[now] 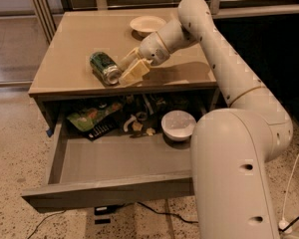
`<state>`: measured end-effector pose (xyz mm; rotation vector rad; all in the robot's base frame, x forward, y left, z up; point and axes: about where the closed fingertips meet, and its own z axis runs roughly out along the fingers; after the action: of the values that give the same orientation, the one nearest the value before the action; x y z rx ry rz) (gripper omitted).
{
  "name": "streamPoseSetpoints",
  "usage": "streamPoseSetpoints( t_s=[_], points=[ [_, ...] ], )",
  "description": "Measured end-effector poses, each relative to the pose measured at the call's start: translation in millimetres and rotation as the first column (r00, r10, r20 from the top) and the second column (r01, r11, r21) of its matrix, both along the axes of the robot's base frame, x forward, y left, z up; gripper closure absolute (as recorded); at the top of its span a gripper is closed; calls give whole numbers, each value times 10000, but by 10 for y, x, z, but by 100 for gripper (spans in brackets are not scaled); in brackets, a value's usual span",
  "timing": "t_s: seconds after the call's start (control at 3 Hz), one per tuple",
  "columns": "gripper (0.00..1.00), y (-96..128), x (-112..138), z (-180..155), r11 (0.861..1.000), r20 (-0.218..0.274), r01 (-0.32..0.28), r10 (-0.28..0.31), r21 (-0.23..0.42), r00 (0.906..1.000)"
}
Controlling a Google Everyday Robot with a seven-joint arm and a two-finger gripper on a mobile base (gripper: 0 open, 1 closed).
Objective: Place green can into top drawer
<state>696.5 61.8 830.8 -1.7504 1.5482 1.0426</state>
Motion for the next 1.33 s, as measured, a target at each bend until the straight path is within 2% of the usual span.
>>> streamPoseSetpoints(
  t_s=[0.33, 0.67, 1.0, 1.33],
  points=[
    [14, 0, 0, 0, 10000, 0, 0, 0, 0, 10000],
    [0, 0, 0, 0, 10000, 0, 0, 0, 0, 10000],
    [0, 3, 1, 1, 10000, 1, -4, 4, 6, 10000],
    [0, 217, 13, 22, 9990, -4, -327, 327, 295, 9995]
  ],
)
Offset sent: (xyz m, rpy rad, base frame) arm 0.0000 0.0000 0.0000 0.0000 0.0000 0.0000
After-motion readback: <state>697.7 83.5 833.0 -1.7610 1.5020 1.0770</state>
